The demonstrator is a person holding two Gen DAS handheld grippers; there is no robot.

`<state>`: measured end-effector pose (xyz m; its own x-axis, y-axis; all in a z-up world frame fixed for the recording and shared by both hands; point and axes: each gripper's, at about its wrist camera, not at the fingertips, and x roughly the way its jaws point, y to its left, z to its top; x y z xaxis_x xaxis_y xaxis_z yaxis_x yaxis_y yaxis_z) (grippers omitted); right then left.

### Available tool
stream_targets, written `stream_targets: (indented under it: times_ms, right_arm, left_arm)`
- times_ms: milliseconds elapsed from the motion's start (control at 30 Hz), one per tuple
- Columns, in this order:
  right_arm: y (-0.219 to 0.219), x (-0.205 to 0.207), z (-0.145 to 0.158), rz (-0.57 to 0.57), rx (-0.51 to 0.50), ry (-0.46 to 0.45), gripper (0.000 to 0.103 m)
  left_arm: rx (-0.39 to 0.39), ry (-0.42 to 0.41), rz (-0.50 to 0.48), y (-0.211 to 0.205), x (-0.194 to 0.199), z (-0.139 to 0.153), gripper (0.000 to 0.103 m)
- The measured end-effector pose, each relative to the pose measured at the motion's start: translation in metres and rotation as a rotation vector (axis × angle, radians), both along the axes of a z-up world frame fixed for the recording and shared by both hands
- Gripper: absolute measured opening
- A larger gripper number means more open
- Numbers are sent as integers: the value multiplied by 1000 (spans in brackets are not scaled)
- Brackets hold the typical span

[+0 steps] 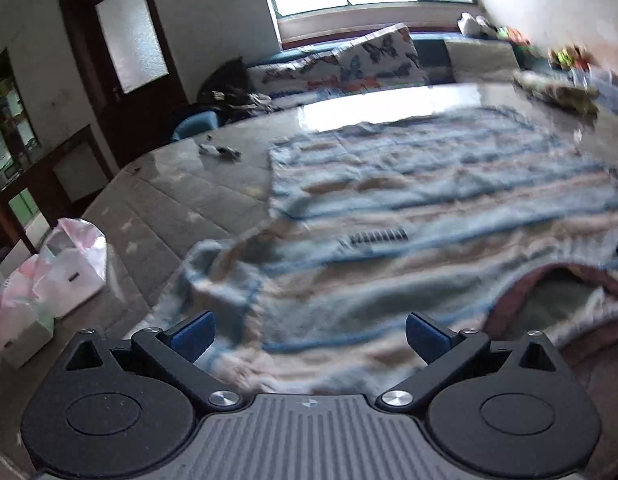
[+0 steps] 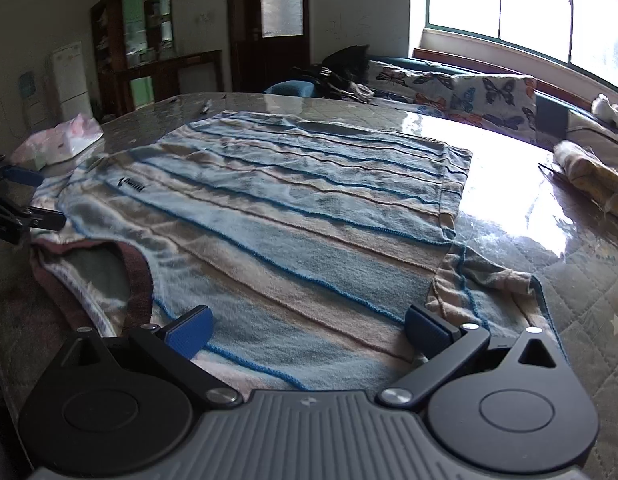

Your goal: Fold clothes

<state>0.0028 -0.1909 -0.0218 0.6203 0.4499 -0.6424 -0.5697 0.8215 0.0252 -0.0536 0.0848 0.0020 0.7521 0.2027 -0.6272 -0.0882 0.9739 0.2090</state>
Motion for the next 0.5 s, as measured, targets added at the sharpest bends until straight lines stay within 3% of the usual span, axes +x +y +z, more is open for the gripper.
stream_targets:
  times_ms: [133, 367, 500]
  right_arm:
    - [7, 1, 8, -16, 15, -5, 103]
    - [32, 17, 19, -32, 12, -21, 103]
    - [47, 14, 18, 31, 2, -13, 97]
  left_arm:
    - [-42, -15, 22, 11, 13, 5, 103]
    - [-47, 12, 28, 19, 21, -8, 103]
    - [-63, 43, 63, 32, 14, -16, 103]
